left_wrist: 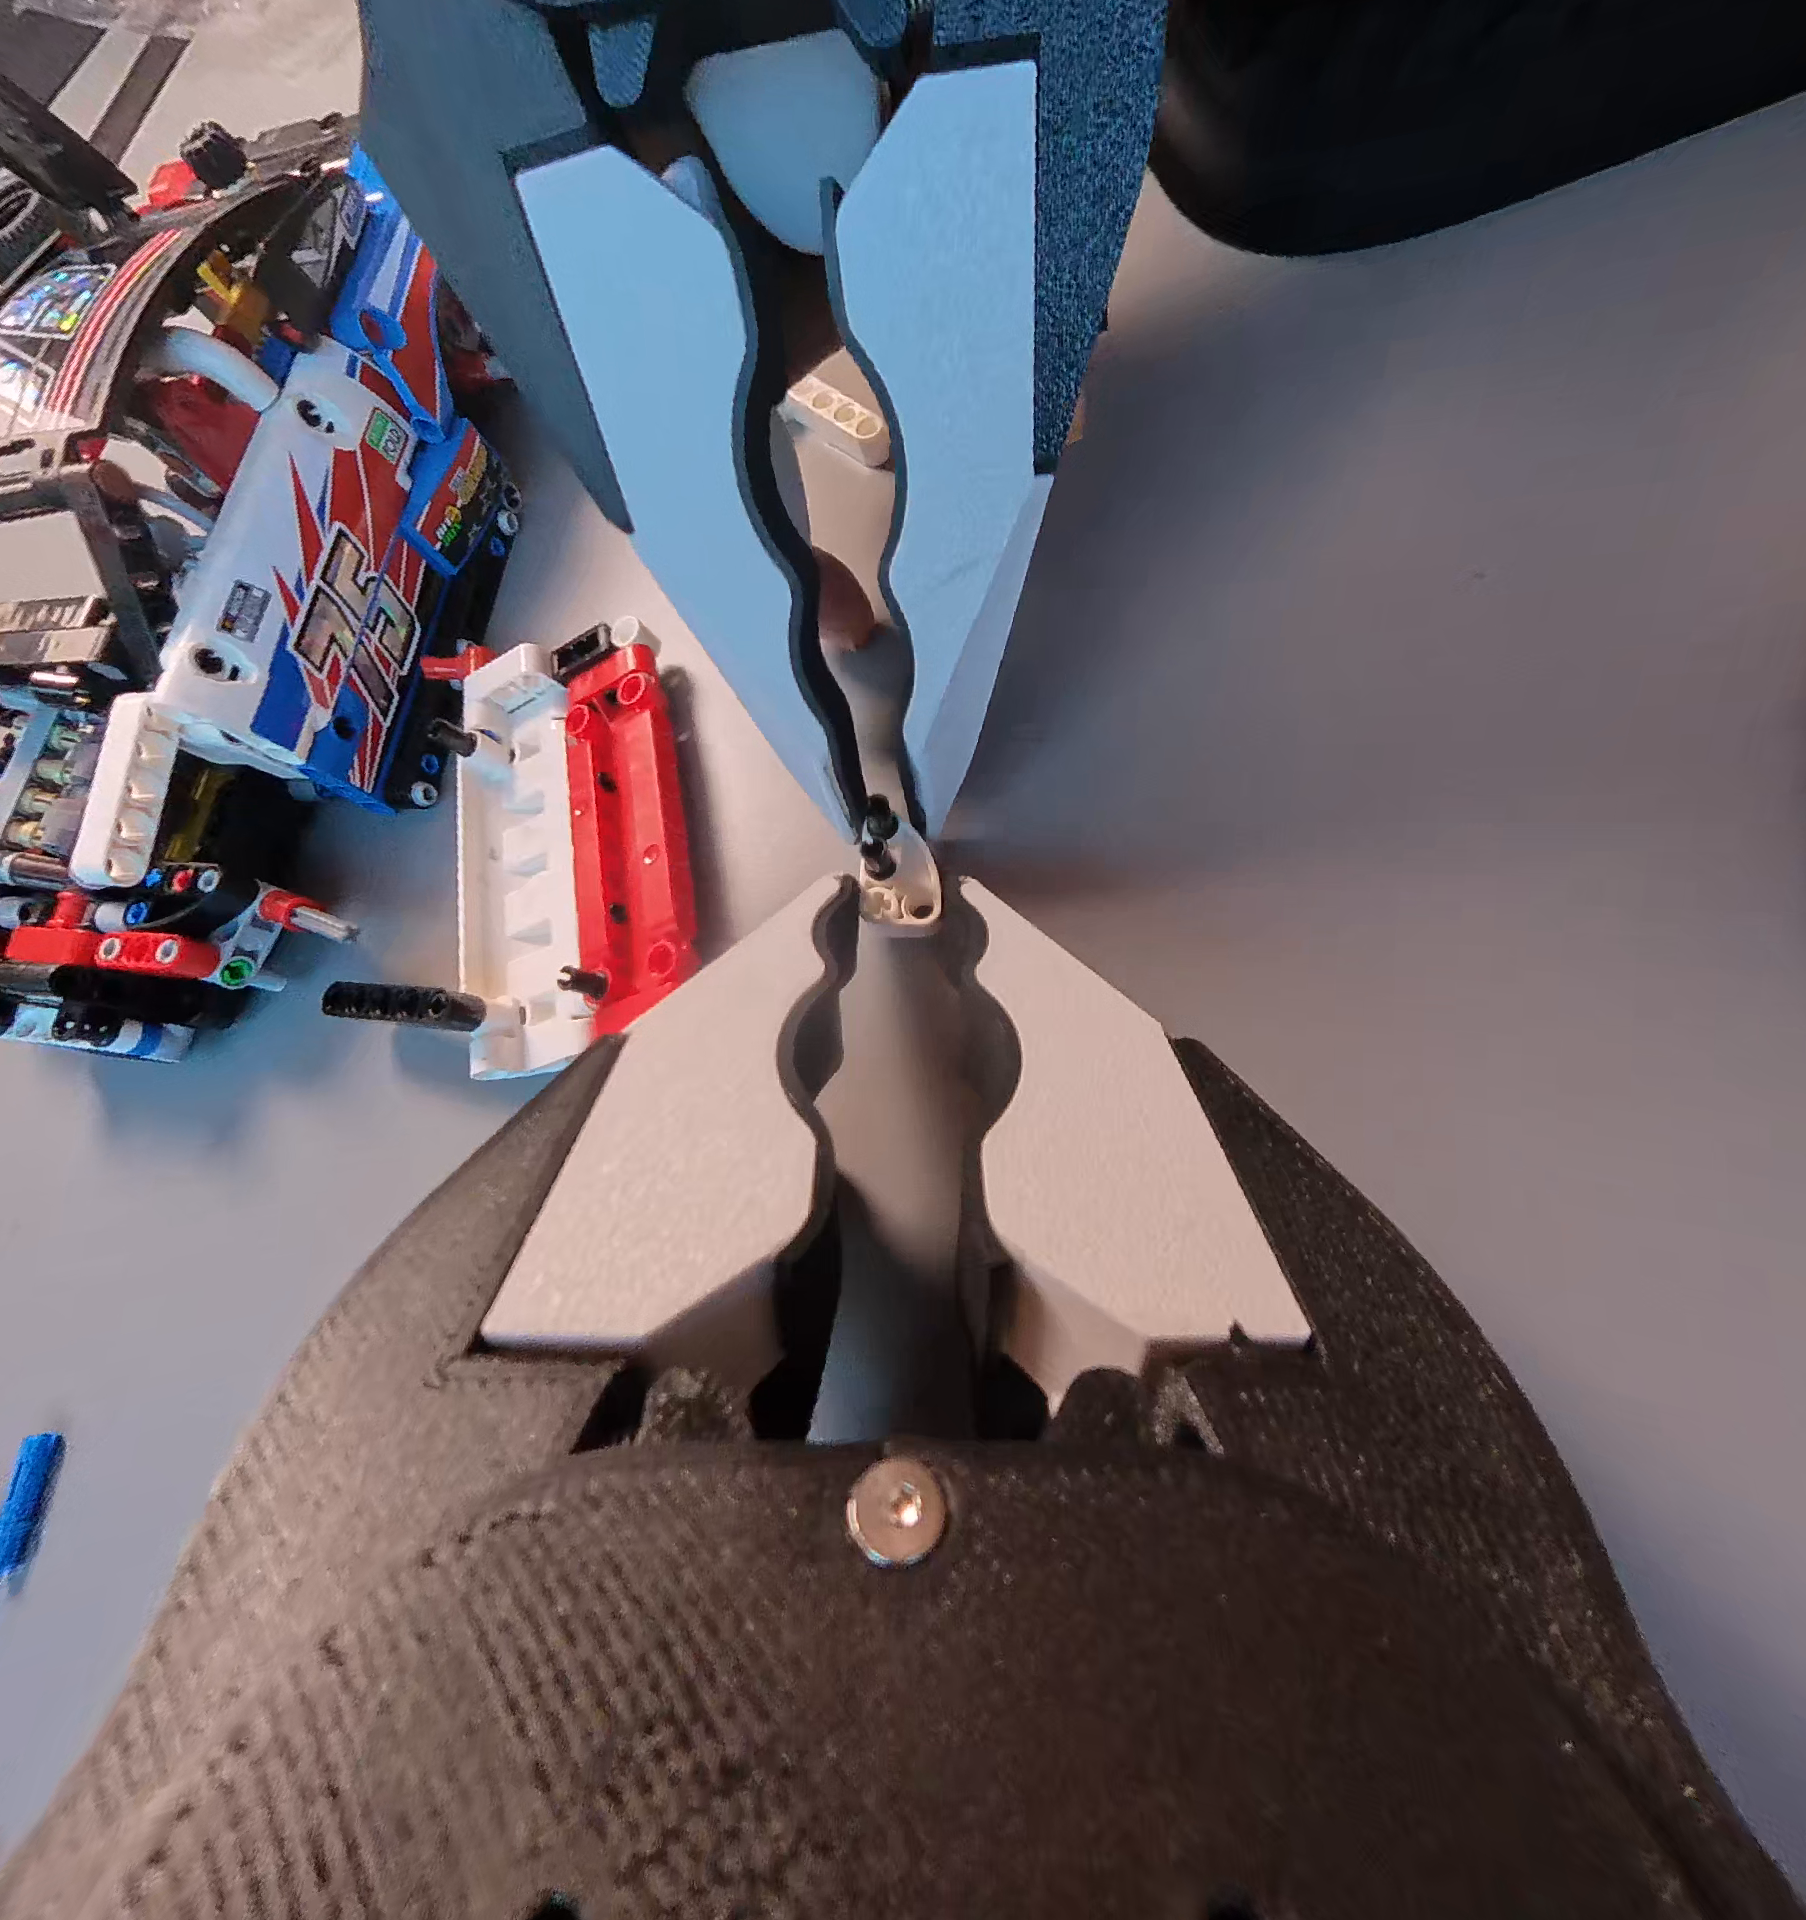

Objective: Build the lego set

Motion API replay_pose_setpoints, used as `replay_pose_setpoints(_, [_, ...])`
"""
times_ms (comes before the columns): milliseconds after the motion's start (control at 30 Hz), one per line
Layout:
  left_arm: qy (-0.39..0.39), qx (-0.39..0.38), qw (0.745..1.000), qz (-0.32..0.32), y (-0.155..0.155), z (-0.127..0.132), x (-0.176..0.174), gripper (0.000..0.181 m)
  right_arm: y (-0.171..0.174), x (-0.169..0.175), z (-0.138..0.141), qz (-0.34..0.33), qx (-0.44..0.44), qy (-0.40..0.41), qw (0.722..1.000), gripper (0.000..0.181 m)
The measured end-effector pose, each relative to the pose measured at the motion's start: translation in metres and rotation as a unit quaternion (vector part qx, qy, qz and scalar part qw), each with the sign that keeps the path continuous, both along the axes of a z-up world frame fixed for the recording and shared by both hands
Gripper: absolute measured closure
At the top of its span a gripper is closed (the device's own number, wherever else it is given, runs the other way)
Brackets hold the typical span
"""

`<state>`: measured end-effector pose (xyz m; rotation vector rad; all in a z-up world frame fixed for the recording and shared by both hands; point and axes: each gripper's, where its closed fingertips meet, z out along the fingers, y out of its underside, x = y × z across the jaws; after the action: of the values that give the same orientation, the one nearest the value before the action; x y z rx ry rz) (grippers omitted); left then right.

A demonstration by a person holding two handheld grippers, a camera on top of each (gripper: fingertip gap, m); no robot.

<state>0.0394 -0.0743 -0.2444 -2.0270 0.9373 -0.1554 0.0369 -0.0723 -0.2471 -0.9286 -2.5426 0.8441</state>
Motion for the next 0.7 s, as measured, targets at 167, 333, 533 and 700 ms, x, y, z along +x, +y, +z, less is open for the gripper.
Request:
replay_pose_setpoints(167, [-0.003,-0.005,0.999,0.042,0.007,0.000,-0.017,0.167,0.009,-0.002,0.001,-0.016,-0.004,0.005,1.000,0.175])
replay_pose_setpoints(333, [-0.006,-0.007,0.998,0.068,0.010,0.000,-0.028,0.167,0.025,-0.003,0.009,-0.048,-0.024,0.023,0.998,0.173])
replay_pose_setpoints(533, [-0.006,-0.008,0.998,0.065,0.008,0.000,-0.027,0.167,0.031,-0.021,0.033,-0.086,-0.084,0.110,0.987,0.174])
replay_pose_setpoints(700, [-0.004,-0.005,0.998,0.070,0.008,0.000,-0.029,0.167,0.039,-0.030,0.052,-0.111,-0.135,0.159,0.972,0.174])
